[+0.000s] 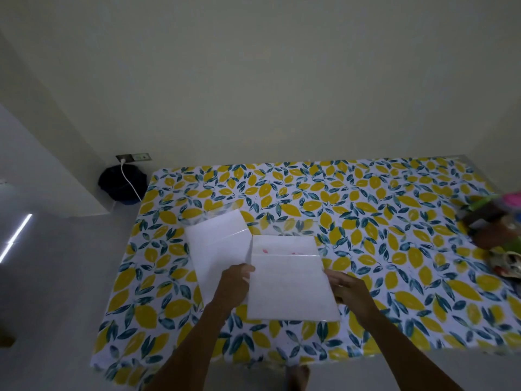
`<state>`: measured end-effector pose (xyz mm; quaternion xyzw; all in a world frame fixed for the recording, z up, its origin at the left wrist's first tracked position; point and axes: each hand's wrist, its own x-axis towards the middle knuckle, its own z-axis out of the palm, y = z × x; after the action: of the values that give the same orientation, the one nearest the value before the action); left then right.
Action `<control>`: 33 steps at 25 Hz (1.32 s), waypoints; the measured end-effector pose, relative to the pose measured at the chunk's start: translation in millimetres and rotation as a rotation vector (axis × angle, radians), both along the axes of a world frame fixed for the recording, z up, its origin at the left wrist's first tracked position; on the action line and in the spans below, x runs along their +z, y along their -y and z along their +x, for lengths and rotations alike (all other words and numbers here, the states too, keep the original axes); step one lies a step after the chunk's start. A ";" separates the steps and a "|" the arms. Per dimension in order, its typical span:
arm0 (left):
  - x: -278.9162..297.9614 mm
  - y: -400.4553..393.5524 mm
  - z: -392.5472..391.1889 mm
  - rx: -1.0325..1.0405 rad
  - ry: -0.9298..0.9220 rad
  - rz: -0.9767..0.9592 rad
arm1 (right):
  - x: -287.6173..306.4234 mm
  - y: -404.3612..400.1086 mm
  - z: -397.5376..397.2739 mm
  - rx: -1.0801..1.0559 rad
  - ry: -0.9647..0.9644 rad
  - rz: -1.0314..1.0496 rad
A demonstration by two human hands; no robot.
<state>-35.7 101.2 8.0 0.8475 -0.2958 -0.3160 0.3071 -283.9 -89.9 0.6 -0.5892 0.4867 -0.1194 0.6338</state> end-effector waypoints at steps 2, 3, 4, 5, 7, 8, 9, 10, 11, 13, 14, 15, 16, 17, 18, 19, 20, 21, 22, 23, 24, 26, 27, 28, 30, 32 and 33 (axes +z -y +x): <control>5.5 -4.7 -5.7 -0.045 -0.011 -0.051 | 7.6 -4.9 -8.2 -0.029 0.017 -0.013; 9.2 -6.4 -8.5 -0.069 -0.020 -0.066 | 10.1 -5.1 -11.2 -0.034 0.016 -0.045; 15.3 -6.2 -12.4 -0.067 -0.050 -0.079 | 13.1 -4.4 -13.5 -0.029 0.013 -0.083; 19.6 -4.6 -16.1 -0.057 -0.078 -0.100 | 14.2 -1.5 -16.3 -0.028 0.012 -0.120; 27.3 2.4 -24.6 -0.047 -0.071 -0.178 | 19.9 7.4 -21.4 -0.035 0.022 -0.170; 32.1 7.6 -27.9 -0.048 -0.047 -0.213 | 23.4 13.3 -22.9 -0.027 0.031 -0.186; 35.8 14.0 -29.3 -0.058 -0.016 -0.241 | 27.3 20.9 -22.3 -0.015 0.038 -0.198; 39.3 21.4 -28.3 -0.074 0.011 -0.248 | 31.9 29.7 -19.8 -0.010 0.041 -0.210; 41.0 29.8 -25.5 -0.090 0.033 -0.257 | 36.9 40.1 -15.6 -0.018 0.039 -0.206; 44.3 48.4 -14.9 -0.114 0.081 -0.262 | 45.9 65.5 -0.4 -0.058 0.029 -0.174; 49.4 56.9 -9.8 -0.118 0.100 -0.262 | 50.1 78.4 9.4 -0.057 0.013 -0.188; 53.6 66.9 -2.5 -0.114 0.116 -0.280 | 50.9 94.4 20.6 -0.034 -0.011 -0.241; 58.3 77.2 5.9 -0.094 0.132 -0.297 | 52.7 109.1 32.0 0.011 -0.047 -0.315; 60.8 88.1 14.5 -0.060 0.146 -0.324 | 53.5 122.5 42.2 0.051 -0.074 -0.374; 61.2 99.8 25.0 -0.023 0.169 -0.329 | 54.9 134.4 52.6 0.084 -0.088 -0.405; 60.8 111.0 35.0 0.002 0.210 -0.318 | 52.5 146.9 62.3 0.106 -0.088 -0.419; 60.4 121.8 44.1 0.025 0.236 -0.289 | 50.7 157.2 72.1 0.121 -0.087 -0.431; 58.8 130.1 51.5 0.041 0.258 -0.249 | 48.6 164.9 81.0 0.133 -0.082 -0.449; 56.0 137.6 57.0 0.069 0.269 -0.207 | 48.0 170.0 88.6 0.139 -0.077 -0.461; 53.7 145.9 60.8 0.098 0.277 -0.177 | 45.2 176.0 95.6 0.141 -0.064 -0.473; 51.5 153.6 62.6 0.128 0.288 -0.160 | 42.1 180.3 100.4 0.147 -0.053 -0.489; 48.8 166.7 64.2 0.179 0.307 -0.130 | 33.7 188.0 106.1 0.173 -0.034 -0.540; 49.5 171.7 64.6 0.198 0.317 -0.113 | 30.3 191.5 108.0 0.180 -0.034 -0.557; 47.2 175.9 65.7 0.214 0.326 -0.098 | 29.1 194.1 109.9 0.178 -0.039 -0.566; 47.5 180.3 66.0 0.234 0.341 -0.085 | 24.7 197.3 112.4 0.167 -0.048 -0.582; 49.2 182.0 65.3 0.241 0.348 -0.101 | 19.1 198.1 113.5 0.172 -0.048 -0.611; 50.8 181.5 64.1 0.243 0.352 -0.108 | 17.7 197.1 113.9 0.172 -0.053 -0.618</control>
<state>28.4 -80.3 58.8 0.9013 -0.2569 -0.1077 0.3317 -170.0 -287.0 18.3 -0.7957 0.3921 -0.1922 0.4197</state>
